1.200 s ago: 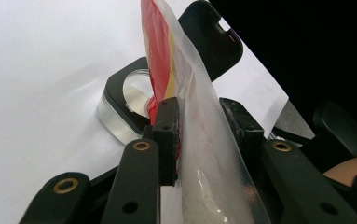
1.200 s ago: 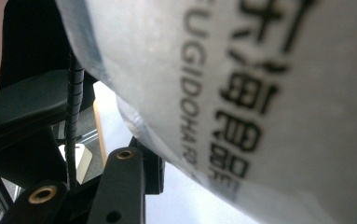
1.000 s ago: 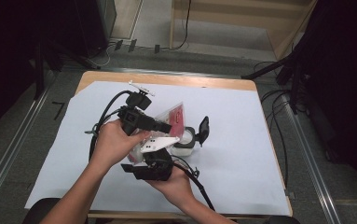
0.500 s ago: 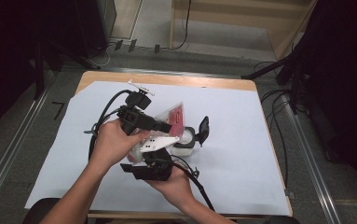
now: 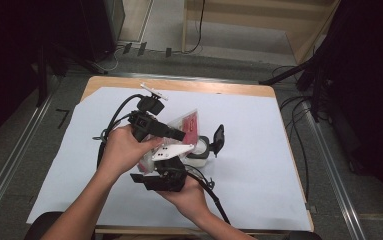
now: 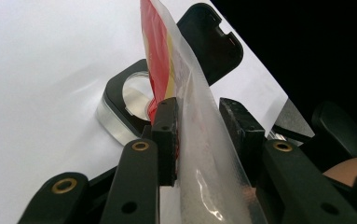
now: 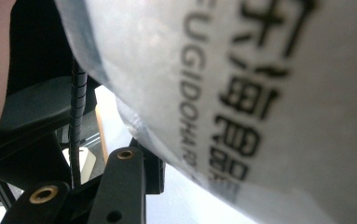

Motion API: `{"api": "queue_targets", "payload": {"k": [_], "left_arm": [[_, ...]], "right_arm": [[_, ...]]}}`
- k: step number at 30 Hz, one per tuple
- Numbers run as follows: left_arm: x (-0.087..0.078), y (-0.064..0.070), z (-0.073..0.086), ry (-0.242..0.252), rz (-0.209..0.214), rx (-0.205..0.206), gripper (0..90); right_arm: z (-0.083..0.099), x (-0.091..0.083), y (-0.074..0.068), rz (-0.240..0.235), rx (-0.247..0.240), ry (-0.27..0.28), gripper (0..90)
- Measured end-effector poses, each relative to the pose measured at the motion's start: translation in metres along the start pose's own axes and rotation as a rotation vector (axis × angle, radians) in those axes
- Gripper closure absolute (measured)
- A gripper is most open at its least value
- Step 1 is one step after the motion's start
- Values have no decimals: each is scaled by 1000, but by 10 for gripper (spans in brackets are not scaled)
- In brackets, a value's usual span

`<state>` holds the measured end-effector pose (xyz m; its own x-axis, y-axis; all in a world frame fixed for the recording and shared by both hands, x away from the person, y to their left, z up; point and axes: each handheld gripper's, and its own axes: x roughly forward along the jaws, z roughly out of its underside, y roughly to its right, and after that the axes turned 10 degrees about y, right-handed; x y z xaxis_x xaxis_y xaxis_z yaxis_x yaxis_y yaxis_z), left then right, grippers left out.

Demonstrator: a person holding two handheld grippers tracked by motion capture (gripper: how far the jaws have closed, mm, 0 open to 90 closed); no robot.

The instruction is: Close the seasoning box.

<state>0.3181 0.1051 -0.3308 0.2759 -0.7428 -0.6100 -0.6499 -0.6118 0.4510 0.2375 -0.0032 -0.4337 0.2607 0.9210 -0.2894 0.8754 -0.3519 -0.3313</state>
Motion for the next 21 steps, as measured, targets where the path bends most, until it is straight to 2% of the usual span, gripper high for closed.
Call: {"api": "queue_targets", "payload": {"k": [8,18,21], "left_arm": [[1,0,-4,-12,3,5,691],[1,0,-4,-1,-3,-6,690],[0,-2,-4,-4,-1,2,690]], "right_arm": [[-2,-1,2,0,7,5,627],[-3,-1,2,-2,4,1,627],[-4,0,3,-2,5,-3,627]]}}
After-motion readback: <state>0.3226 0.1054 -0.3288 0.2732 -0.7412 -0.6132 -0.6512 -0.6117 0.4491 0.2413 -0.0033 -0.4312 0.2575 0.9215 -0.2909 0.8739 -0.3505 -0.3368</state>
